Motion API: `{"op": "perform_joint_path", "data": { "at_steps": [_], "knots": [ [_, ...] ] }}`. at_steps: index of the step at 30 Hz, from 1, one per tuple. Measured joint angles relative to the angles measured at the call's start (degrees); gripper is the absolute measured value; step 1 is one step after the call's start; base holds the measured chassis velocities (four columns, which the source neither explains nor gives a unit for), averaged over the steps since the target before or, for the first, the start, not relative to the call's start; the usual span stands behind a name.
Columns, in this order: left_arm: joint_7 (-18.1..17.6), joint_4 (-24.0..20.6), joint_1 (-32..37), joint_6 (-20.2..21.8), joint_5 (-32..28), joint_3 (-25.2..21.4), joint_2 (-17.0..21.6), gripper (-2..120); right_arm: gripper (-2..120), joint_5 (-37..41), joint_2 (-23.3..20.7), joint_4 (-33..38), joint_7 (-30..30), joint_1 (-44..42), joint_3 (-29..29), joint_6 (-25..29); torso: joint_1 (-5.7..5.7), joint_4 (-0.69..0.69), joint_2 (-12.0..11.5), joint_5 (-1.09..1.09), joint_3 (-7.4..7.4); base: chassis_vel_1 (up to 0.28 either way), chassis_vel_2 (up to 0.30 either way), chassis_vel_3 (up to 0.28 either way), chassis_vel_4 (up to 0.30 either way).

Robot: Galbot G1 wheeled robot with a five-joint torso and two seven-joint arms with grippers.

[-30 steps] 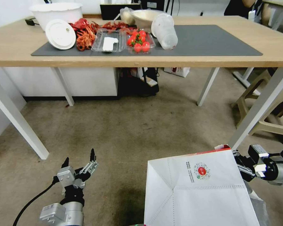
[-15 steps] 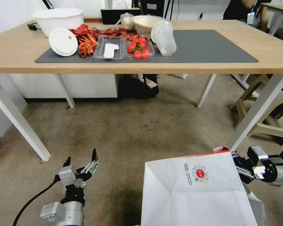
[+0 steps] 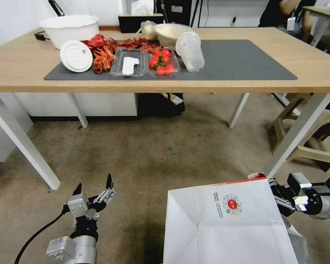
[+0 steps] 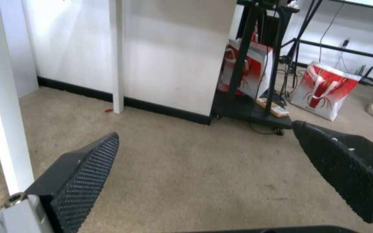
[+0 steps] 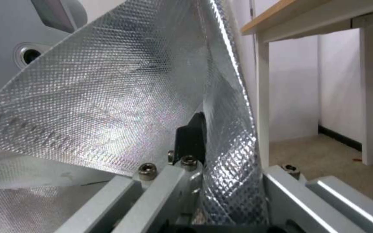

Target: Pick up the food delivery bag from the floor and place it on the table.

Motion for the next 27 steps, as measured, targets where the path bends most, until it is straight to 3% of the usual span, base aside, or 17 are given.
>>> {"op": "perform_joint_path", "data": {
  "at_steps": [27],
  "knots": [
    [-0.6, 0.9, -1.3, 0.5, -0.3, 0.0, -0.2, 100, 0, 0.2, -0.7, -0.4, 0.1, 0.7, -0.3, 0.1, 1.71, 0.0, 6.5, 0.0, 4.87, 0.0, 0.0, 0.0, 0.0]
  ]
}}
